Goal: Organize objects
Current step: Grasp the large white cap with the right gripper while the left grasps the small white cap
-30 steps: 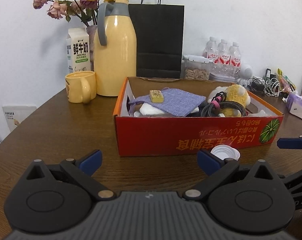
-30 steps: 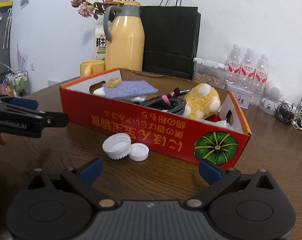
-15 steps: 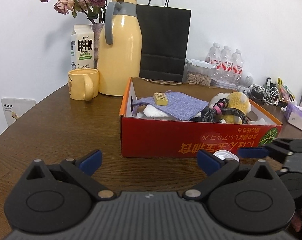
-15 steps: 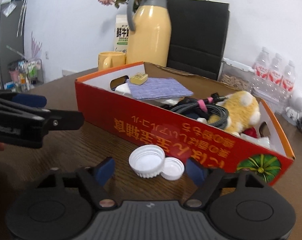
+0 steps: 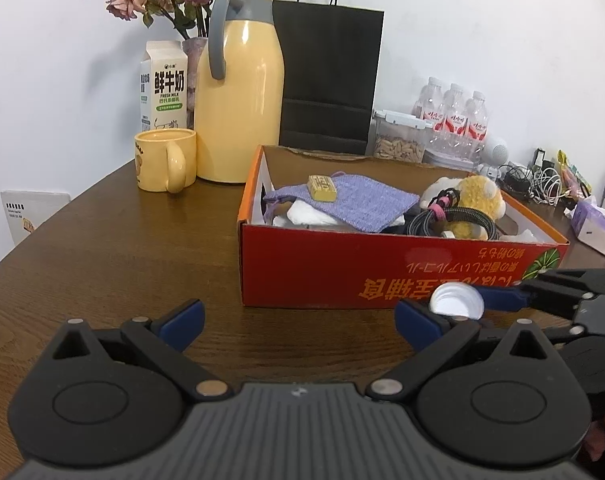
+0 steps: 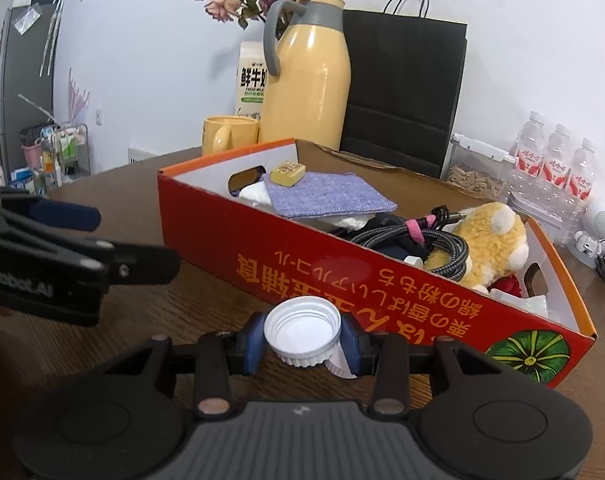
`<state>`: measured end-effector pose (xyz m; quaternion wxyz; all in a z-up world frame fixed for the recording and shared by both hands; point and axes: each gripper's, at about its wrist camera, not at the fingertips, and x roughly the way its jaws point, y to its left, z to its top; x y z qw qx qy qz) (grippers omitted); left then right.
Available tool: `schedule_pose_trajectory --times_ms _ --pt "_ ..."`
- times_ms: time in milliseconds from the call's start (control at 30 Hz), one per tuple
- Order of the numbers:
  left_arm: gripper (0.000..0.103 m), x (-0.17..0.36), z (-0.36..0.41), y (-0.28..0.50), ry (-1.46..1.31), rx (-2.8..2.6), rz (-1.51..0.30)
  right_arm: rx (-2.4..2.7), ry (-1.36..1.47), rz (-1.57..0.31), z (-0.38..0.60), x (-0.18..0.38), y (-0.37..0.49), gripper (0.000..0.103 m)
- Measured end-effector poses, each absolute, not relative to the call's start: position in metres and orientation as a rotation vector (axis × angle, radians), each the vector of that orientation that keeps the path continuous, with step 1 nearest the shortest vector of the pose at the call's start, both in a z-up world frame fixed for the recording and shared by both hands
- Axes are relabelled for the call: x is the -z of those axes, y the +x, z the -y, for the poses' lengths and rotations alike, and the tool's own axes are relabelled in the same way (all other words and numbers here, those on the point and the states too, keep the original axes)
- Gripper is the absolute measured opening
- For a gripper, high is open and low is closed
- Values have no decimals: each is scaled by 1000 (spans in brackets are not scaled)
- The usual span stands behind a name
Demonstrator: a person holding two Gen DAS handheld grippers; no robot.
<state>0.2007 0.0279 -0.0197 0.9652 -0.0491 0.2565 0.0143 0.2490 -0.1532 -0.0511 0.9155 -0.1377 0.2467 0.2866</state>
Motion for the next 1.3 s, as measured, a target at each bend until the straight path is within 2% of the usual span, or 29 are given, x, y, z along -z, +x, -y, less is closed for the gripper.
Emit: schedule_pose_trajectory --times_ms 433,1267,1300 --pt "103 26 -15 207 -65 -38 -563 -504 -177 -492 198 44 248 39" --pt "103 36 88 266 -5 49 -678 -371 -86 -480 272 39 257 39" --pt "100 38 91 268 3 51 -683 -367 -83 -481 274 39 257 39"
